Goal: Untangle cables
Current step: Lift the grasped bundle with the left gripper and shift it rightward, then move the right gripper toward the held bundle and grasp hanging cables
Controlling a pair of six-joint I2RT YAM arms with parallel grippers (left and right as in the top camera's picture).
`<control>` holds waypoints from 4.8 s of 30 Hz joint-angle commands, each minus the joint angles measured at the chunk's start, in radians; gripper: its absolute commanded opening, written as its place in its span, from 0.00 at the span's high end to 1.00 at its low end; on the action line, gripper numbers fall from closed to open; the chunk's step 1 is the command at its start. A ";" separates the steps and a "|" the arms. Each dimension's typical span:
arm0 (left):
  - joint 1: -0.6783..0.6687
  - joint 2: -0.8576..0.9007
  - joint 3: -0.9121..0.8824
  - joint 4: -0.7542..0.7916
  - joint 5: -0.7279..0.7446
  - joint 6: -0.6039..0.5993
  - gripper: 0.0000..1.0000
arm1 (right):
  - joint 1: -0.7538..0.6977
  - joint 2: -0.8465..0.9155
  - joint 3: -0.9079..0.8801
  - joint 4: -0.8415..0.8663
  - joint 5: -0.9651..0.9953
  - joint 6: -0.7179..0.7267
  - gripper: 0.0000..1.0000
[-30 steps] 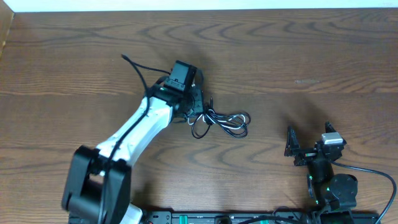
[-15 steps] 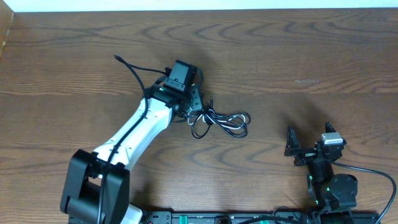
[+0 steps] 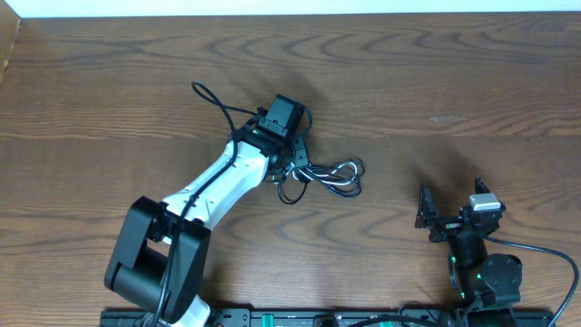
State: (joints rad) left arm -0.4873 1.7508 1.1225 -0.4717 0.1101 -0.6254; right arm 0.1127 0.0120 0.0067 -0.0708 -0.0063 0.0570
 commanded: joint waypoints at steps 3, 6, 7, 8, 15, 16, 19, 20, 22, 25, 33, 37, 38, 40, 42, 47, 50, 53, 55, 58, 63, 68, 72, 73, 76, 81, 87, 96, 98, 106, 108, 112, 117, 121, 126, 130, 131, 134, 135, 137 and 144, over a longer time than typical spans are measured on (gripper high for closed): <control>0.000 0.011 -0.006 -0.001 0.002 -0.001 0.73 | 0.007 -0.003 -0.001 -0.005 0.003 0.001 0.01; 0.000 0.011 -0.006 -0.010 0.002 -0.001 0.69 | 0.007 -0.003 -0.001 -0.005 0.003 0.001 0.01; -0.001 0.011 -0.006 -0.021 0.002 -0.001 0.68 | 0.007 -0.003 -0.001 -0.005 0.003 0.001 0.01; -0.002 0.013 -0.006 -0.038 0.002 -0.001 0.68 | 0.007 -0.003 -0.001 -0.005 0.004 0.001 0.01; -0.005 0.054 -0.006 -0.091 0.039 -0.001 0.76 | 0.007 -0.003 -0.001 -0.005 0.004 0.001 0.01; -0.006 0.056 -0.006 -0.087 0.042 -0.001 0.78 | 0.007 -0.003 -0.001 -0.005 0.003 0.001 0.01; -0.007 0.058 -0.006 -0.073 0.043 0.005 0.79 | 0.007 -0.003 -0.001 -0.005 0.004 0.001 0.01; -0.007 0.058 -0.006 -0.064 0.043 0.021 0.86 | 0.007 -0.003 -0.001 -0.005 0.004 0.001 0.01; -0.007 0.058 -0.006 -0.037 0.044 0.086 0.92 | 0.007 -0.003 -0.001 -0.005 0.003 0.001 0.01; -0.003 0.049 0.006 0.008 0.088 0.217 0.93 | 0.007 -0.003 -0.001 -0.005 0.003 0.001 0.01; 0.055 0.004 0.049 0.029 0.328 0.296 0.92 | 0.007 -0.003 -0.001 -0.005 0.003 0.001 0.01; 0.088 -0.019 0.049 -0.010 0.350 0.262 0.55 | 0.007 -0.003 -0.001 -0.005 0.003 0.001 0.01; 0.097 -0.027 0.049 -0.023 0.350 0.243 0.45 | 0.007 -0.003 -0.001 -0.005 0.003 0.001 0.01; 0.119 -0.053 0.049 -0.052 0.349 0.204 0.41 | 0.007 -0.003 -0.001 -0.005 0.004 0.001 0.01; 0.137 -0.080 0.049 -0.087 0.349 0.174 0.40 | 0.007 -0.003 -0.001 -0.005 0.004 0.001 0.01; 0.135 -0.096 0.041 -0.190 0.301 0.122 0.40 | 0.007 -0.003 -0.001 -0.005 0.004 0.001 0.01; 0.098 -0.082 -0.005 -0.181 0.235 0.093 0.40 | 0.007 -0.003 -0.001 -0.005 0.004 0.001 0.01; 0.060 -0.055 -0.051 -0.138 0.214 0.061 0.40 | 0.007 -0.003 -0.001 -0.005 0.004 0.001 0.01; 0.039 -0.032 -0.071 -0.105 0.214 0.061 0.40 | 0.007 -0.003 -0.001 -0.005 0.004 0.001 0.01; 0.027 -0.004 -0.076 -0.089 0.214 0.063 0.65 | 0.007 -0.003 -0.001 -0.005 0.003 0.001 0.01; 0.040 -0.005 -0.065 -0.046 0.215 0.109 0.92 | 0.007 -0.003 -0.001 -0.005 0.004 0.001 0.01; 0.086 -0.023 -0.004 -0.025 0.219 0.197 0.93 | 0.007 -0.003 -0.001 -0.005 0.003 0.001 0.01; 0.119 -0.039 0.007 0.035 0.222 0.305 0.93 | 0.007 -0.003 -0.001 -0.005 0.004 0.001 0.01; 0.124 -0.039 0.007 0.042 0.222 0.332 0.92 | 0.007 -0.003 -0.001 -0.005 0.003 0.001 0.01; 0.134 -0.039 0.007 0.043 0.222 0.366 0.92 | 0.007 -0.003 -0.001 -0.005 0.004 0.001 0.01; 0.144 -0.039 0.007 0.044 0.222 0.446 0.93 | 0.007 -0.003 -0.001 -0.005 0.004 0.001 0.01; 0.144 -0.040 0.007 0.048 0.222 0.484 0.93 | 0.007 -0.003 -0.001 -0.005 0.004 0.001 0.01; 0.144 -0.040 0.007 0.054 0.223 0.617 0.93 | 0.007 -0.003 -0.001 0.019 0.034 -0.029 0.01; 0.144 -0.045 0.007 0.043 0.238 0.618 0.93 | 0.007 -0.003 -0.001 0.033 0.050 -0.032 0.01; 0.144 -0.117 0.006 0.017 0.282 0.642 0.93 | 0.007 -0.002 -0.001 0.003 -0.069 -0.025 0.01; 0.144 -0.140 0.006 0.000 0.351 0.724 0.93 | 0.007 -0.002 -0.001 0.008 -0.163 0.031 0.01; 0.144 -0.163 0.005 -0.029 0.511 0.867 0.93 | 0.007 0.006 -0.001 0.015 -0.210 0.339 0.01; 0.144 -0.162 -0.006 -0.082 0.760 1.112 0.93 | 0.006 0.019 0.000 0.022 -0.320 0.504 0.01; 0.144 -0.162 -0.006 -0.104 0.825 1.184 0.92 | 0.006 0.072 0.039 -0.011 -0.425 0.541 0.01; 0.144 -0.162 -0.006 -0.104 0.826 1.183 0.93 | 0.006 0.249 0.171 -0.081 -0.474 0.566 0.01; 0.144 -0.162 -0.006 -0.104 0.826 1.183 0.92 | 0.006 0.431 0.257 -0.098 -0.596 0.568 0.01; 0.144 -0.162 -0.006 -0.104 0.826 1.183 0.92 | 0.006 0.472 0.266 -0.098 -0.619 0.581 0.01; 0.144 -0.161 -0.006 -0.104 0.826 1.183 0.92 | 0.006 0.584 0.269 -0.092 -0.640 0.655 0.01; 0.144 -0.160 -0.006 -0.104 0.826 1.182 0.93 | 0.006 0.624 0.269 -0.092 -0.640 0.673 0.01; 0.144 -0.158 -0.006 -0.104 0.826 1.182 0.93 | 0.007 0.687 0.269 -0.082 -0.640 0.674 0.01; 0.144 -0.155 -0.006 -0.103 0.922 1.183 0.92 | 0.021 0.854 0.269 0.075 -0.705 0.667 0.25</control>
State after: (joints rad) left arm -0.3477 1.6024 1.1076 -0.5762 0.9340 0.5423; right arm 0.1177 0.8303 0.2691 -0.0299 -0.6537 0.7162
